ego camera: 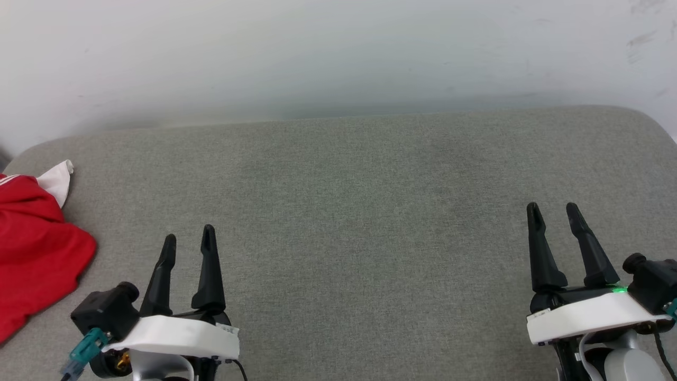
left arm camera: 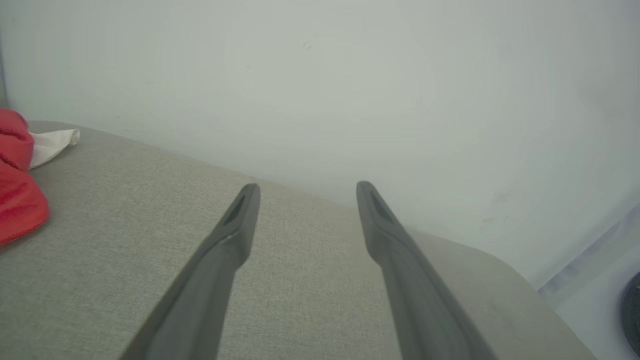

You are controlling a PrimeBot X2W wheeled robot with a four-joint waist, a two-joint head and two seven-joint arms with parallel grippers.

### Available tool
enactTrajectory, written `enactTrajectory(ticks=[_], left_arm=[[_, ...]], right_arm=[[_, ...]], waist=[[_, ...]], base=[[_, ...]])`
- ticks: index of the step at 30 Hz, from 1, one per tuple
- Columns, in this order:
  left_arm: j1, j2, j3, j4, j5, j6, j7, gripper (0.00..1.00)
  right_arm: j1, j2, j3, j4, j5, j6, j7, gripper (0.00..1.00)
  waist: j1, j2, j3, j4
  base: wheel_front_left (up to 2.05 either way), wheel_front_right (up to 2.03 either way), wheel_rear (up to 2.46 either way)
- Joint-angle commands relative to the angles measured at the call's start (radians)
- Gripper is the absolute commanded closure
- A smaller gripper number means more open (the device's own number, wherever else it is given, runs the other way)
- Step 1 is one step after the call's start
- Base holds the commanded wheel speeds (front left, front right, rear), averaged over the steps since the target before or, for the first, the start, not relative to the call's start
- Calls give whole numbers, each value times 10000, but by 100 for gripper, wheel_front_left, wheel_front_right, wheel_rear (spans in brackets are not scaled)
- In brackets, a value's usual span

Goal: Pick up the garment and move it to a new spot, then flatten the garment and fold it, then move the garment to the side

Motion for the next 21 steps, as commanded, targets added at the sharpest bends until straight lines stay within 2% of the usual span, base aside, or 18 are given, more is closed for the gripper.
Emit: enactTrajectory(ticks=[1, 6, 18, 21], left_arm=[[-25, 110, -136, -162, 289, 57, -76, 0], [-21, 437, -728, -154, 998, 530, -211, 0], [-293, 1513, -2531, -88, 2420, 2183, -499, 0], [-360, 1606, -2887, -322, 2510, 2608, -570, 0]], right_arm=[[-110, -6, 35, -177, -320, 0, -90, 0], [-74, -5, -32, -117, -991, 0, -220, 0], [-92, -4, 94, 58, -2522, 0, -521, 0], [-115, -2, 274, -67, -2259, 0, -584, 0]], waist=[[-1, 0, 11, -4], [-1, 0, 61, -21], [-1, 0, 181, -42], [-1, 0, 219, -47]], base=[[0, 0, 0], [0, 0, 0], [0, 0, 0], [0, 0, 0]])
